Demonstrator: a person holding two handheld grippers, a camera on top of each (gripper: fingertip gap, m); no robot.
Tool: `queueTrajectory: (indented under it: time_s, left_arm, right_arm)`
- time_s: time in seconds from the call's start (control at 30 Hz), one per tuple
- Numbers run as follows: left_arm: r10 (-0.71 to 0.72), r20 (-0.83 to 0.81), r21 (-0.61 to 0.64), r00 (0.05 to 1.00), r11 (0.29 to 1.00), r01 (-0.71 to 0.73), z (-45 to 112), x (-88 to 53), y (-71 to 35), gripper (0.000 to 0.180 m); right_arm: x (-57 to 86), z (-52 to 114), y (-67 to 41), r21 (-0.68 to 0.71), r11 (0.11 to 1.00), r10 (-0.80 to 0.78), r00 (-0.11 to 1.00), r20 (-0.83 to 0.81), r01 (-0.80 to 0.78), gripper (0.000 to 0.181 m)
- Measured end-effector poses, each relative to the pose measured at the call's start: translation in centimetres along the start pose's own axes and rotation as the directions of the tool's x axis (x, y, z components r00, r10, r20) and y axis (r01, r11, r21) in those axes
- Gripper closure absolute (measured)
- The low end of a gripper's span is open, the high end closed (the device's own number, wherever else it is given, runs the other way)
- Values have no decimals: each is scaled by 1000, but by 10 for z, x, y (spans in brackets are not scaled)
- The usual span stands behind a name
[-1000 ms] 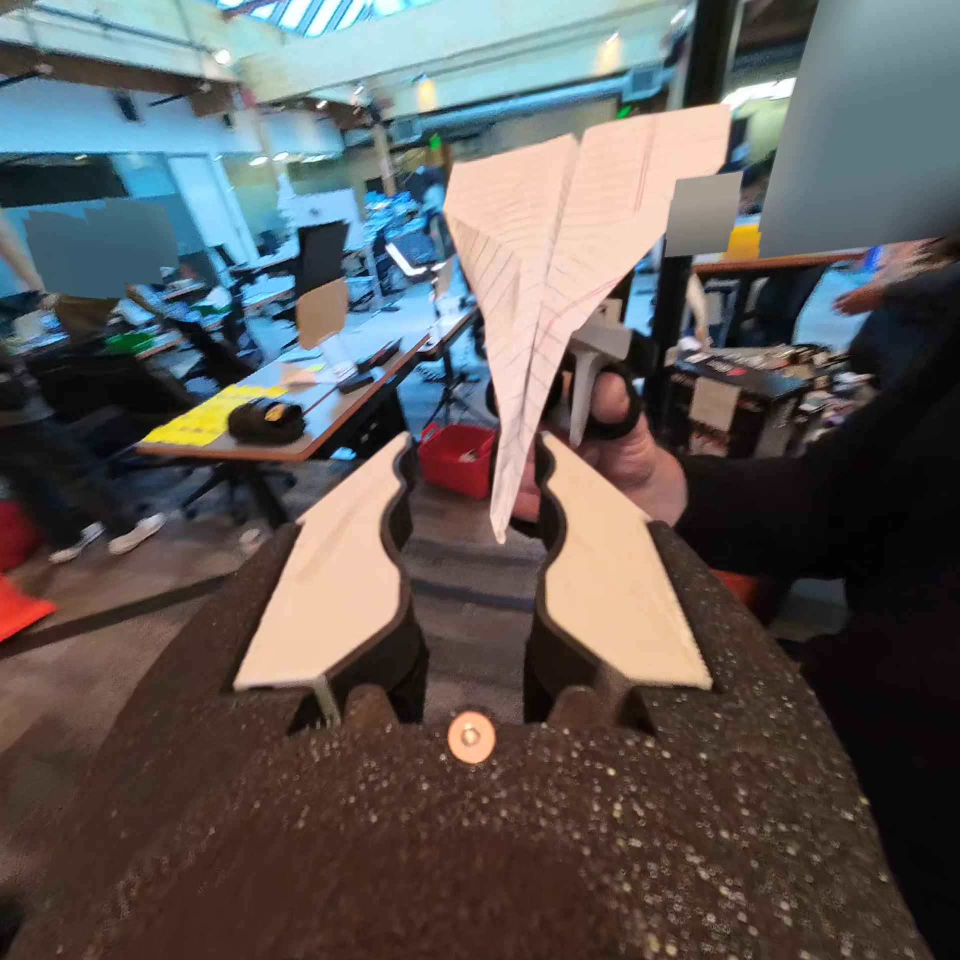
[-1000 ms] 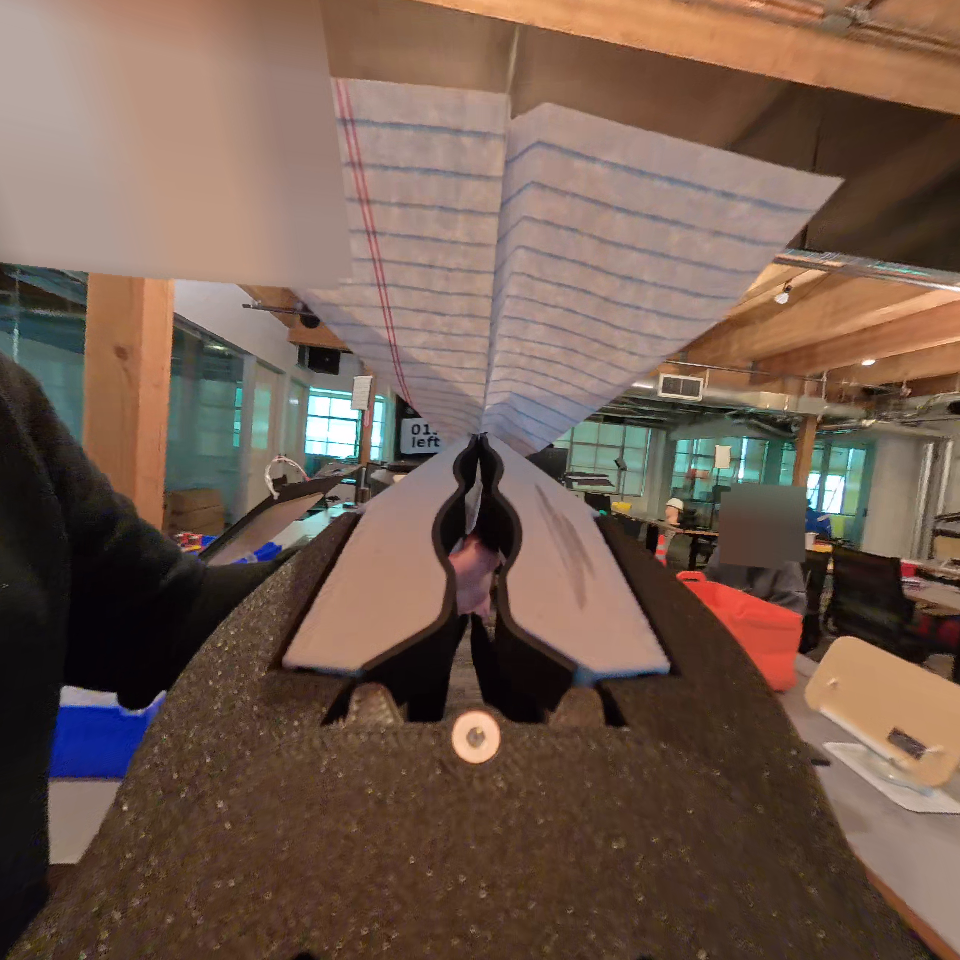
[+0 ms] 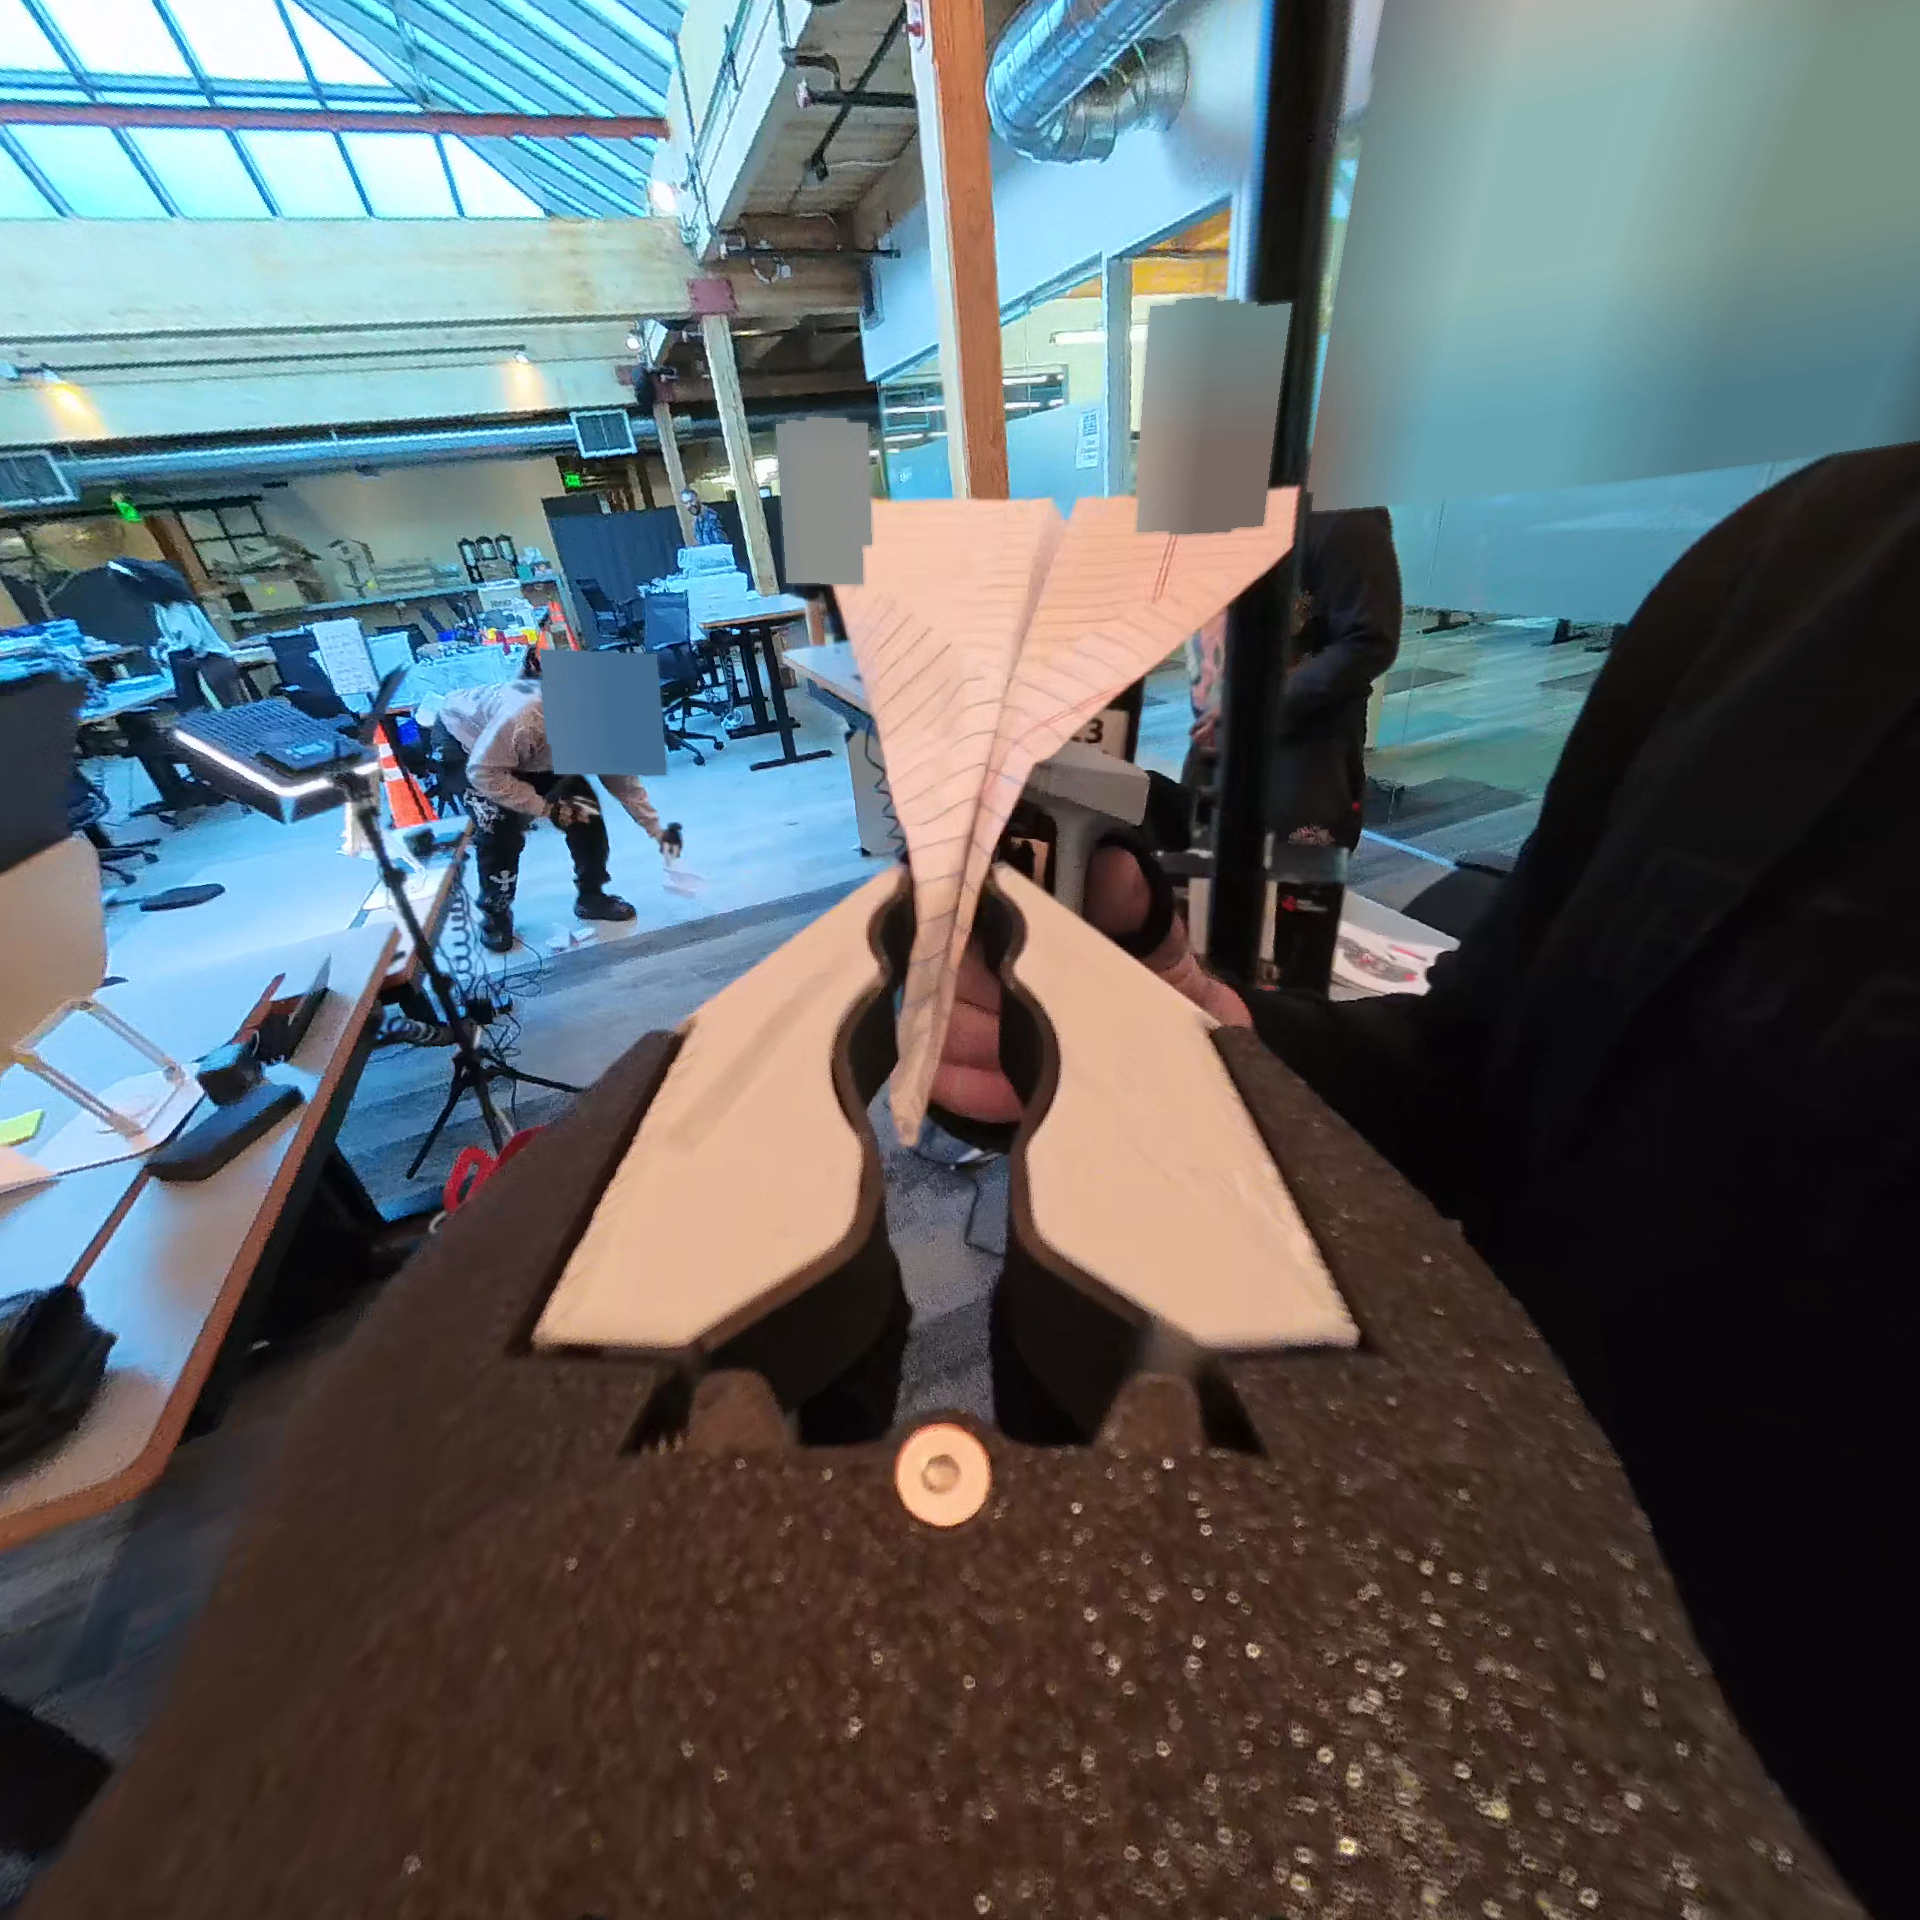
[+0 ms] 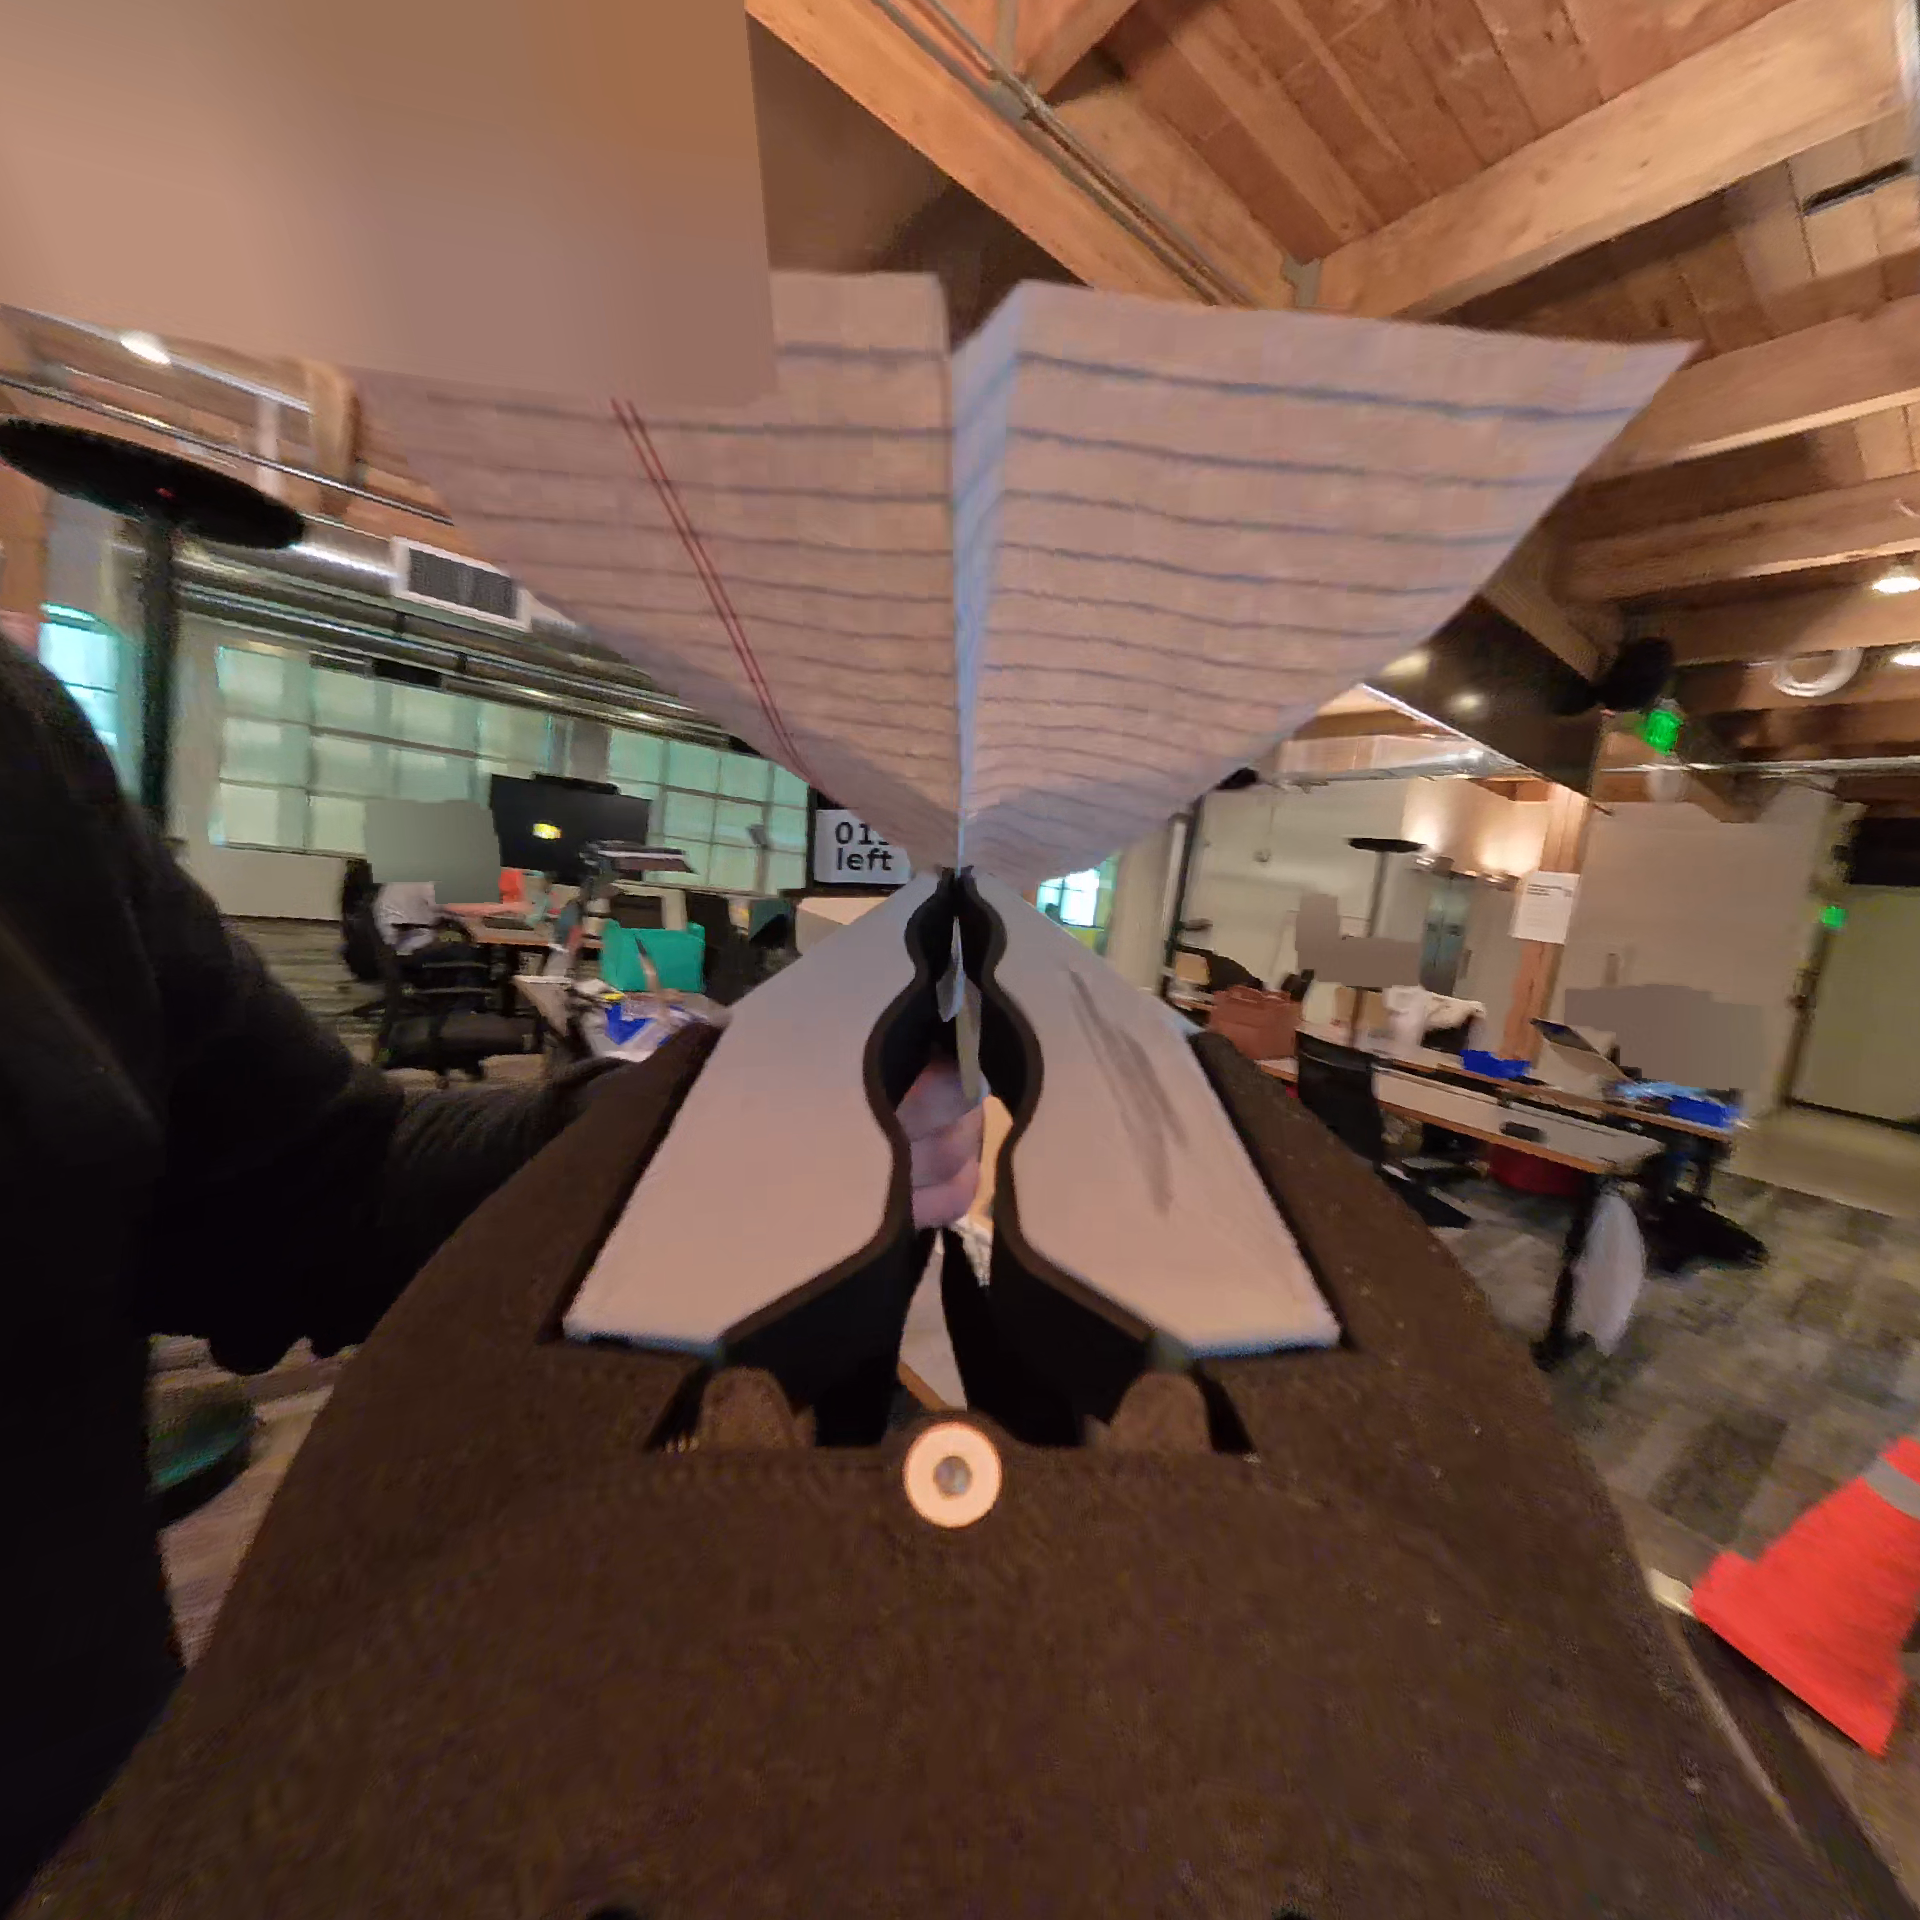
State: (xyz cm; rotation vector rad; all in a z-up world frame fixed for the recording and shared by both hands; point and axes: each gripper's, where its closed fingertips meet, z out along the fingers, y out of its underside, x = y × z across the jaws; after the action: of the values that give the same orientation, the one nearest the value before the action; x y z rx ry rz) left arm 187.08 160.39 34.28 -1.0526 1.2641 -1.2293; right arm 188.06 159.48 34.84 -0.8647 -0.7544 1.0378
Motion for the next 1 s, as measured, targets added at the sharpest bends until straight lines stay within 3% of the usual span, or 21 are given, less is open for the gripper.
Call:
queueTrajectory:
  time_s: [0.17,0.4,0.63,0.8,1.0]
  left_arm:
    - [-35,-52,57,998,998,38,53,-76,5,149]
    - [-104,-124,72,987,991,113,101,-165,26,142]
    - [-145,-193,79,970,984,162,122,-252,58,143]
    - [-173,-245,88,954,976,199,115,-324,75,143]
    - [-240,-308,14,921,966,256,103,-409,102,143]
  right_arm:
    - [87,-27,-9,-24,999,-34,996,-81,32,181]
    - [191,-79,-27,-64,988,-157,933,-324,144,181]
    - [286,-120,-47,-271,912,-409,718,-563,308,181]
    - [343,-126,-50,-340,871,-489,581,-650,354,181]
    - [399,-139,-58,-421,818,-556,356,-751,392,181]
